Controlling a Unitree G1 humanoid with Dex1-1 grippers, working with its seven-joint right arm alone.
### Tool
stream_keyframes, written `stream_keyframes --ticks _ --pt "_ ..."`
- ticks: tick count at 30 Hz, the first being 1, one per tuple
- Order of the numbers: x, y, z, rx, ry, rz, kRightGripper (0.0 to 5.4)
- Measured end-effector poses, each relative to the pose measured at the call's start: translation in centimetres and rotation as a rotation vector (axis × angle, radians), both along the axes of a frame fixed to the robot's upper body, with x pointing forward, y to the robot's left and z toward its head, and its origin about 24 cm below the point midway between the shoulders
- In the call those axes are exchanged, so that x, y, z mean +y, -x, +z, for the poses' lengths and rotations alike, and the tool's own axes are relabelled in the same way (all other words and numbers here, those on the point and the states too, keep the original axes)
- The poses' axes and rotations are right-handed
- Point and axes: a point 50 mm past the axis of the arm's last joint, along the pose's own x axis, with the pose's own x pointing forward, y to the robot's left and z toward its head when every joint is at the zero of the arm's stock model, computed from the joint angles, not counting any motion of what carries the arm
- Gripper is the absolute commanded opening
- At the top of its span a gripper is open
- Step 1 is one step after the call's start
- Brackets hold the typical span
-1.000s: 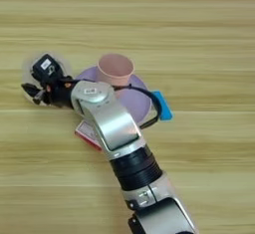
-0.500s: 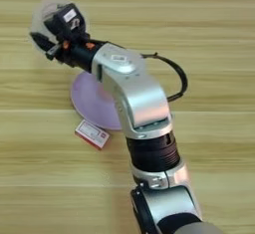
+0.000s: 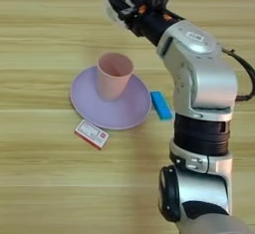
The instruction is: Move the objects on the table
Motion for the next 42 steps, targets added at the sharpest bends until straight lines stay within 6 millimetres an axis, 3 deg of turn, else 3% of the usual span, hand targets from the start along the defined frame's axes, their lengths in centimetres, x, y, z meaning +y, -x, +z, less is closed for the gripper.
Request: stream_keyframes --ticks 6,13,24,42 --pt "-5.1 0.1 -1.8 0.056 -0.022 -0.194 1.54" --pt "-7.7 0.0 -7.0 0.227 -0.032 -0.318 1.54" --pt "-9.4 -0.4 -10.5 0.310 -0.038 -0.419 1.54" --pt "-10.1 -1.0 -15.4 0.435 0.004 -0.493 1.54"
